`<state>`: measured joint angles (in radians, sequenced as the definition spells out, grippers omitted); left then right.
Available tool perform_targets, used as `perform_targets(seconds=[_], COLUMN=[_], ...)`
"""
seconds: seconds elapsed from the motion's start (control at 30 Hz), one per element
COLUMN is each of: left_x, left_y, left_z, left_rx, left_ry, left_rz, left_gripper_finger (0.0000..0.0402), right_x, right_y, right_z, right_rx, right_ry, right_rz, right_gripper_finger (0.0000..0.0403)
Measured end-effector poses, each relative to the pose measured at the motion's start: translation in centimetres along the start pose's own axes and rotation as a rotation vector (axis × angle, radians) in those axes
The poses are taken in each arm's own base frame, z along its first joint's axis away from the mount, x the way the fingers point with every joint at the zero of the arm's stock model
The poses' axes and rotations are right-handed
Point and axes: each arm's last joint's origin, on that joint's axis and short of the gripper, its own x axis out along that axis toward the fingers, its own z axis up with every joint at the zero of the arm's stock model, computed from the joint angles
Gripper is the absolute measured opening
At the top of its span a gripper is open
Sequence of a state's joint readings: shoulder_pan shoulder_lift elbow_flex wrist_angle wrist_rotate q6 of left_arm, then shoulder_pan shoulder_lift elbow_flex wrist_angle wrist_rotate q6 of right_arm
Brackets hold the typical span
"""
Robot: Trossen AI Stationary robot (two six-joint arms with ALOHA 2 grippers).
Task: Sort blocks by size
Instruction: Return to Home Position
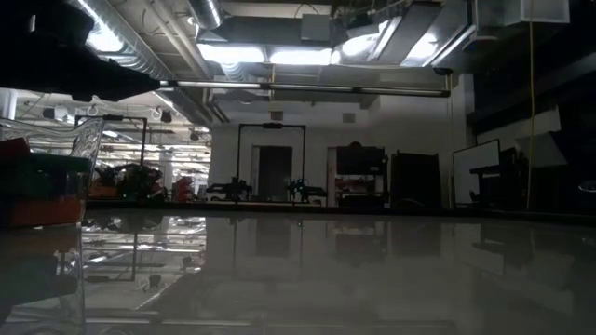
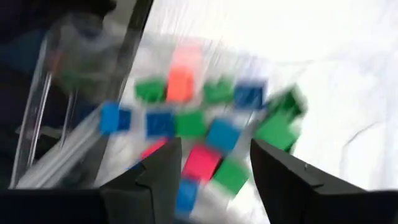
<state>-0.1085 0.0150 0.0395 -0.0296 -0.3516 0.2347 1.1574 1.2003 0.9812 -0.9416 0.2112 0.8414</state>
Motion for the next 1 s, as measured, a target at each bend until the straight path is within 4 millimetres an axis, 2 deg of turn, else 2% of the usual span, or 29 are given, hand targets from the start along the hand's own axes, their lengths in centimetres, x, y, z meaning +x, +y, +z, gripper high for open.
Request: perform_targets(seconds=[0.1,0.23,0.37,0.47,0.57,0.67,0.8,0.9,1.0], left_x=[0.0,0.0,0.0,0.0,0.0,0.0,0.0,0.0,0.0], left_y=[0.0,0.0,0.0,0.0,0.0,0.0,0.0,0.0,0.0], left_z=[0.0,0.0,0.0,0.0,0.0,0.0,0.0,0.0,0.0], left_rx=[0.009,0.0,0.009,0.0,0.009,0.004,0.007,0.006,0.001], left_ry=[0.001,0.001,0.0,0.001,0.001,0.001,0.001,0.001,0.001], left_rz=[0.0,0.0,0.0,0.0,0.0,0.0,0.0,0.0,0.001], left_gripper_finger=[0.0225,0.0225,0.0225,0.0225,0.0225,0.0225,0.0225,0.0225,0.0225], right_x=[-1.1,-2.9,-4.4,-5.3,-6.6,-8.6,-11.0,-10.7,-9.2], right_y=[-0.8,-2.3,-4.5,-6.6,-9.1,-11.4,-13.9,-15.1,-15.9], right_z=[2.3,5.5,8.0,9.3,9.5,8.2,4.4,1.5,-1.5], right_rx=[-0.072,-0.254,-0.36,-0.349,-0.321,-0.27,-0.216,-0.164,-0.155], right_ry=[-0.092,-0.187,-0.24,-0.273,-0.304,-0.386,-0.581,-0.714,-0.812], right_rz=[-0.04,-0.102,-0.173,-0.232,-0.293,-0.328,-0.378,-0.373,-0.323], right_gripper_finger=[0.019,0.019,0.019,0.0191,0.0191,0.0191,0.0191,0.0191,0.0191])
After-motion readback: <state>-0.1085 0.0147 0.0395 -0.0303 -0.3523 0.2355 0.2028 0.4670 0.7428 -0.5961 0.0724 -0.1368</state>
